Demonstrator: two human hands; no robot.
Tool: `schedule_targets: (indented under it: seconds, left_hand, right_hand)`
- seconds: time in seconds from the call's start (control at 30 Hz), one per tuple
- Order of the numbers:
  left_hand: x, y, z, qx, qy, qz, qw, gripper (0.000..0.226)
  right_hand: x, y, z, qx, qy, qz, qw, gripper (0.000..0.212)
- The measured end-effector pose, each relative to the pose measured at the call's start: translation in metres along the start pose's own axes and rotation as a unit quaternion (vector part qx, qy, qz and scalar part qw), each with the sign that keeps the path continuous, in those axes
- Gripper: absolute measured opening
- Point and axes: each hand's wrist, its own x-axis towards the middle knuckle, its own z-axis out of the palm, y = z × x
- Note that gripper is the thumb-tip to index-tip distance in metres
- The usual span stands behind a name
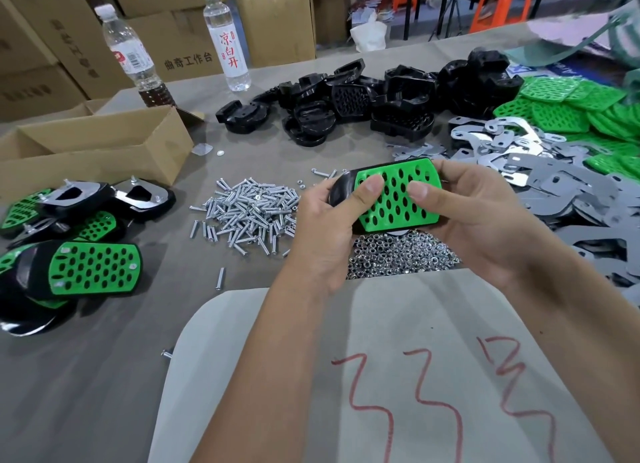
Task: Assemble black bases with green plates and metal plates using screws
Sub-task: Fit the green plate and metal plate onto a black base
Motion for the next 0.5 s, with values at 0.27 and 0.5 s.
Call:
schedule_targets:
  seconds: [0.27,0.5]
  left_hand:
    - [0.0032,-0.0038,-0.0048,-0.025,-0.023,-0.019,0.999,0.021]
    - [0.0029,-0.0074,-0.0024,0.002,0.003,-0.012,1.0,0.022]
  right_hand:
    - [-0.0001,0.0016,0.0001,0.03,-0.027,-0.005,0.999,0.045]
    - [0.0019,0.0029,-0.0005,0.035,-0.033,0.01,0.999,0.044]
